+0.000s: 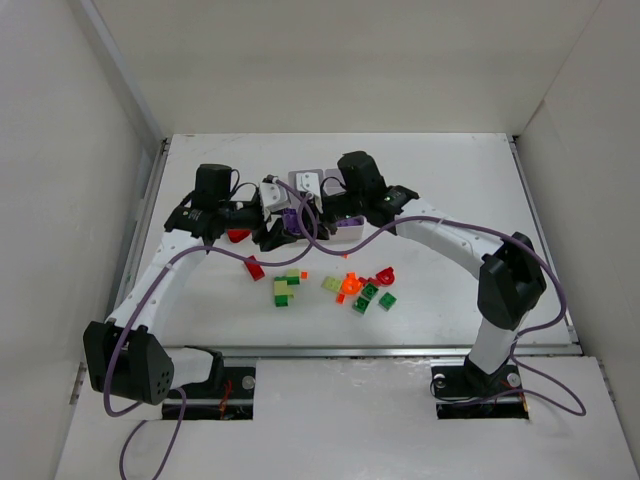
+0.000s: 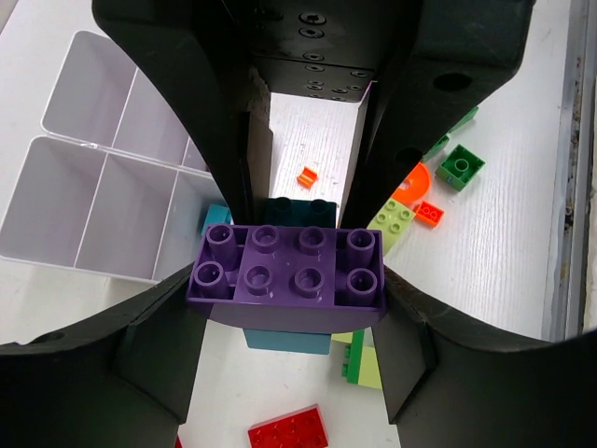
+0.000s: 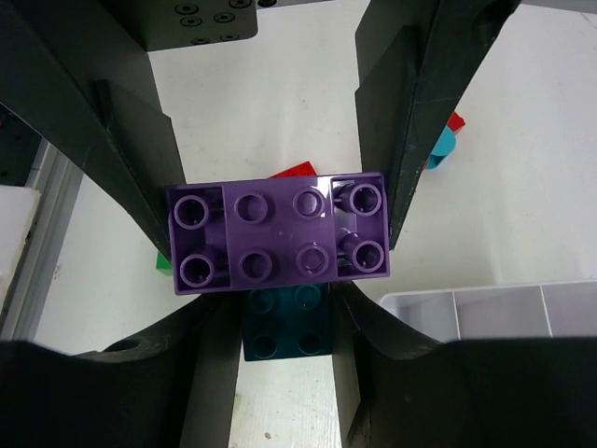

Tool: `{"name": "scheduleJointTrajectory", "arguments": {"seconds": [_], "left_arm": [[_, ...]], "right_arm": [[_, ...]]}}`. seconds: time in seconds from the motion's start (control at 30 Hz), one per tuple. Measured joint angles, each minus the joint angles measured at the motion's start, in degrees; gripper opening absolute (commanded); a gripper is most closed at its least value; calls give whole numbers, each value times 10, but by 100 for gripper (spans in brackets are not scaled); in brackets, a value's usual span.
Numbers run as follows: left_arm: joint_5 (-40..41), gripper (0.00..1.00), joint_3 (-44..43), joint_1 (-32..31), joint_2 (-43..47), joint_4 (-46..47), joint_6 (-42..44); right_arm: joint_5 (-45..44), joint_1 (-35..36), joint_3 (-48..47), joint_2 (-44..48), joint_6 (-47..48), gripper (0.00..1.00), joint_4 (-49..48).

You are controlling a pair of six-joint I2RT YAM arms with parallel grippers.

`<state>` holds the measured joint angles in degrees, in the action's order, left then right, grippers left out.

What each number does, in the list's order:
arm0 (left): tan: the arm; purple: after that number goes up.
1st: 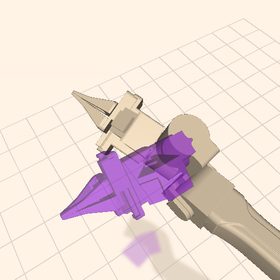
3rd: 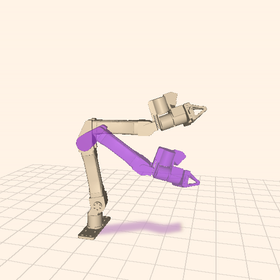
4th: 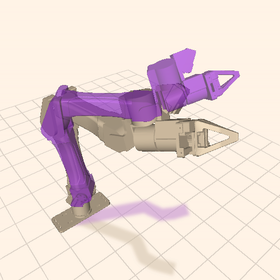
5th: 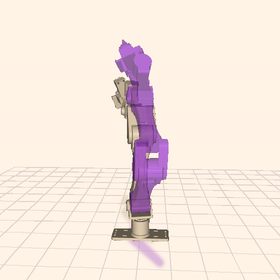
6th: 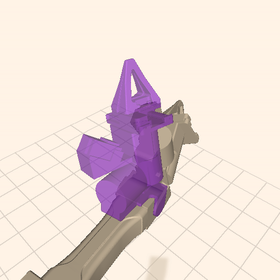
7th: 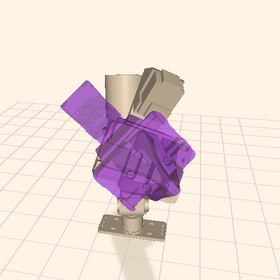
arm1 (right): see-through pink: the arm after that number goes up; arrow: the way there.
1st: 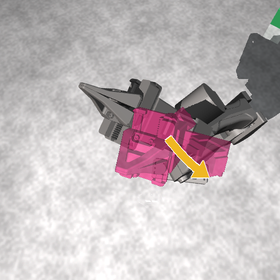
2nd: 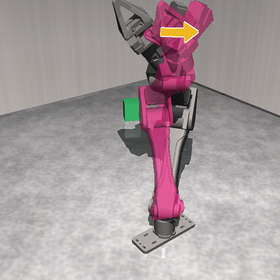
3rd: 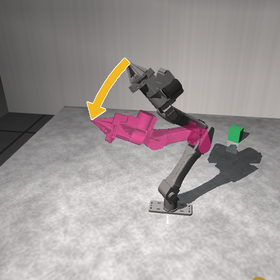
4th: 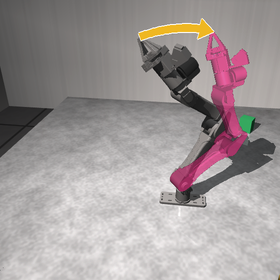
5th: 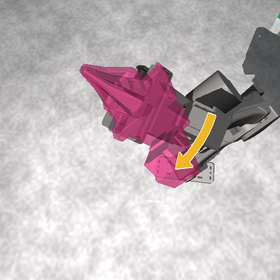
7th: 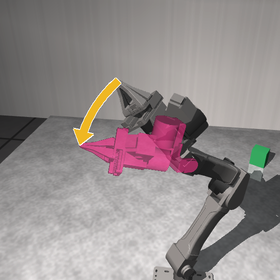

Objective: Sort the legos into containers by color

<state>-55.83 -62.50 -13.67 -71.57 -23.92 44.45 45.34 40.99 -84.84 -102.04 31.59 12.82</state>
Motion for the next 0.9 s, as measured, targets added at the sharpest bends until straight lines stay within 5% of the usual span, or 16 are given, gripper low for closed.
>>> {"name": "scheduleJointTrajectory", "arguments": {"seconds": [0.9], "left_arm": [[20, 0, 10, 2, 6, 42, -73]], "right_arm": [[-129, -36, 48, -17, -5, 0, 43]]}}
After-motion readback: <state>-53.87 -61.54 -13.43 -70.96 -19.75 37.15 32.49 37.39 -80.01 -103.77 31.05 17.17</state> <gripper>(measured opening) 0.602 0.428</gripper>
